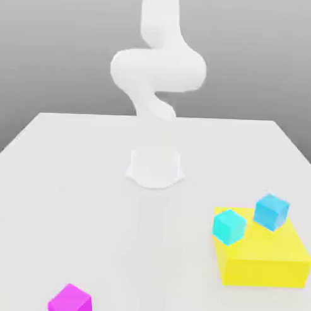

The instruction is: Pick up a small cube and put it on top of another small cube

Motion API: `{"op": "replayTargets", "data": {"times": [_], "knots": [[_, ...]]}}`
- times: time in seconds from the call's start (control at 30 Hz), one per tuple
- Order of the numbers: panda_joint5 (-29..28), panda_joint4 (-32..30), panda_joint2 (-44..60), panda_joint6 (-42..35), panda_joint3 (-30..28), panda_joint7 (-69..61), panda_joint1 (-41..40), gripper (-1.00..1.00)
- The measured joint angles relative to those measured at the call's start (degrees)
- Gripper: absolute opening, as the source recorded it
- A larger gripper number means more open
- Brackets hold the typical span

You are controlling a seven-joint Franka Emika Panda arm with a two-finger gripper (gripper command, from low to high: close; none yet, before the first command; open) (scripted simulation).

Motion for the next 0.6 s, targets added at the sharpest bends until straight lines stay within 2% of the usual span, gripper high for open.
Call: {"op": "replayTargets", "data": {"times": [0.3, 0.6], "knots": [[-8.78, 4.41, 19.20, 1.53, 5.56, 23.93, -12.90, 0.00], [-15.09, 8.67, 37.78, 3.27, 4.71, 45.77, -20.46, 0.00]]}}
